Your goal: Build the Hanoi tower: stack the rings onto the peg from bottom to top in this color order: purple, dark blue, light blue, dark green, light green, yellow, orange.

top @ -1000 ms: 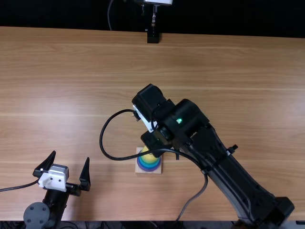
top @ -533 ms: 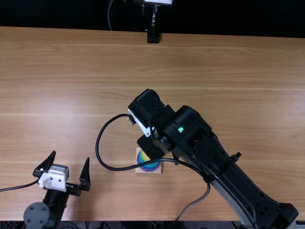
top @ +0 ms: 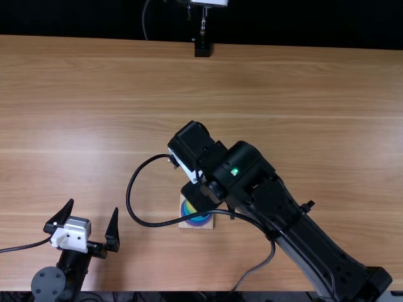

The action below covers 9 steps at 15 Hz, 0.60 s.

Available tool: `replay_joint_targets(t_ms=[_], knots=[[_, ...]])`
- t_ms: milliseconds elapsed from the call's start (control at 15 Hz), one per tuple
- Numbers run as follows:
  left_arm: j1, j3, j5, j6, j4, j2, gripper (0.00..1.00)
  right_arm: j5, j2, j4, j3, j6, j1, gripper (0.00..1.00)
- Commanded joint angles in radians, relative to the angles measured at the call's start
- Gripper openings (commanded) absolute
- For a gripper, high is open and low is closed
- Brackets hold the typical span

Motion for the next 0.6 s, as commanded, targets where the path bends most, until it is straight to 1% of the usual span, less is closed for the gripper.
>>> replay_joint_targets(t_ms=[0, 533], knots=[[0.0, -0.05, 0.02, 0.006, -0.015, -0.012, 1.0, -0.002, -0.026, 0.0, -0.025, 0.007, 0.015, 0.0], [0.0, -0.05, 0.02, 0.006, -0.016, -0.012, 1.0, -0.002, -0.023, 0.01, -0.032, 0.007, 0.022, 0.0]])
